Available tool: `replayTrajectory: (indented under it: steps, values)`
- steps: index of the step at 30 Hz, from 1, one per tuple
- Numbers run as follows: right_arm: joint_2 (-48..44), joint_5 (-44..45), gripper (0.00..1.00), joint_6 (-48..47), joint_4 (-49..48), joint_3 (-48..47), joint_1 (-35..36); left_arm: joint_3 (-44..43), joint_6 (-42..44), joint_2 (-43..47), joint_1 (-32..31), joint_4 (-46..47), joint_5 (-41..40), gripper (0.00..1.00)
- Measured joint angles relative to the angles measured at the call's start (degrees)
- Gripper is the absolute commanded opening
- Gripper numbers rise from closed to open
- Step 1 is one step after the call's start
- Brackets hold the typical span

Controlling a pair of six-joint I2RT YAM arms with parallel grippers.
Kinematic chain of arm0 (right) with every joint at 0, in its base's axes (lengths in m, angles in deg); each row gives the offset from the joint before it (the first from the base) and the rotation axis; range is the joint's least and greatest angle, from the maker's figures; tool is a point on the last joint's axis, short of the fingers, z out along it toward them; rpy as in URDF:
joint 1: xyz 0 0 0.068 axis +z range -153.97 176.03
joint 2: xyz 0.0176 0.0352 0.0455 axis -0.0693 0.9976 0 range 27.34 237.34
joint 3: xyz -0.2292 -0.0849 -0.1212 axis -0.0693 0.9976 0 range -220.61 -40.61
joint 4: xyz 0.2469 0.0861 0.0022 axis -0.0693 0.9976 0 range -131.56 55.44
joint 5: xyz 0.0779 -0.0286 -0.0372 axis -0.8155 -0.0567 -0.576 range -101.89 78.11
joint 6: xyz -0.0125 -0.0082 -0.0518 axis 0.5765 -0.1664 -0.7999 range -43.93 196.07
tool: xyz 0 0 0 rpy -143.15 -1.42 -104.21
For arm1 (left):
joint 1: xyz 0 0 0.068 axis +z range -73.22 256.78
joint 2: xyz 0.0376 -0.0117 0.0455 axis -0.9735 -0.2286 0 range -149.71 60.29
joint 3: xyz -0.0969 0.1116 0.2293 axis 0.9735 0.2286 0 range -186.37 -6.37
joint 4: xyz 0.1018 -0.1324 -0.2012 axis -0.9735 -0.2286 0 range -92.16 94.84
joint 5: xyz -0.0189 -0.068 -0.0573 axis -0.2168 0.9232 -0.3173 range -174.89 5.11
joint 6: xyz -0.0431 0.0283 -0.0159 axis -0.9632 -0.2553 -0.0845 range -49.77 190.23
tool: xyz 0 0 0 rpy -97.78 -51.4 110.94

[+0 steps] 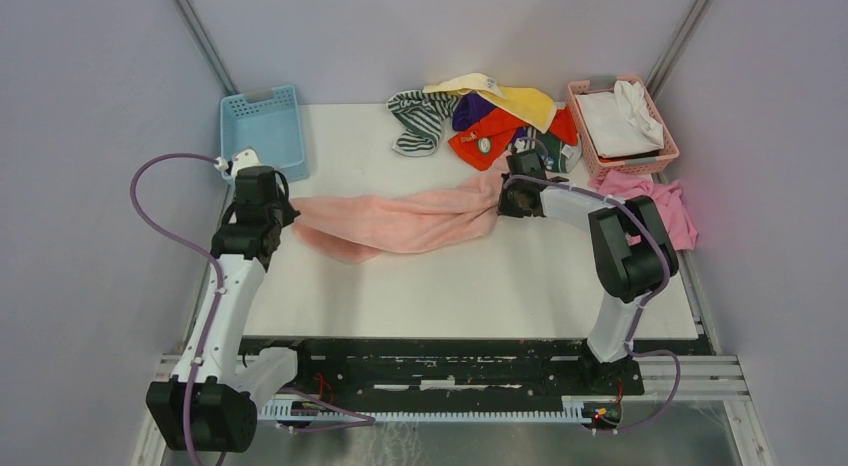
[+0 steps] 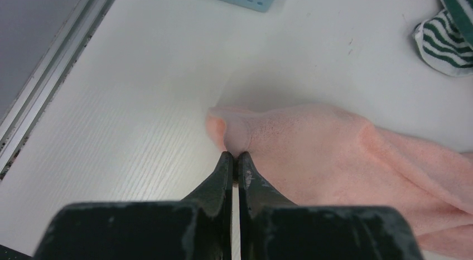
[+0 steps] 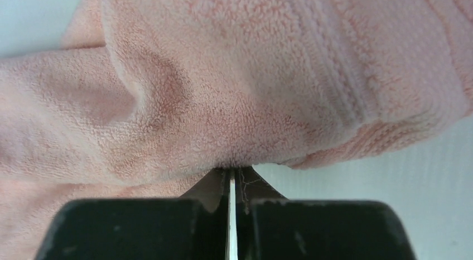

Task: Roll the towels
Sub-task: Flatten out the towel at the center of the board.

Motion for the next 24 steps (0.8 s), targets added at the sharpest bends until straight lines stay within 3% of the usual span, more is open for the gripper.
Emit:
replayTrajectory:
  steps: [3, 7, 13, 18, 24]
  values:
    - [-0.6, 1.8, 0.00, -2.1, 4.8, -2.8, 0.1, -3.5, 0.4, -0.4, 0.0, -1.0, -1.3, 0.03]
    - [-3.8, 7.6, 0.01, -6.1, 18.7, -11.2, 0.0, -11.0, 1.7, -1.1, 0.0, -1.7, -5.2, 0.03]
    - [-13.5, 16.7, 0.42, -12.1, 35.4, -25.0, 0.5, -16.3, 2.9, -0.1, 0.0, -1.2, -9.6, 0.03]
    - [-18.3, 19.7, 0.56, -15.1, 40.9, -24.1, 1.2, -11.3, 3.1, 1.8, 0.0, 0.3, -9.6, 0.03]
    - [-17.6, 16.8, 0.58, -15.4, 41.4, -15.6, 1.4, -5.6, 3.8, -0.1, 0.0, 0.0, -8.8, 0.03]
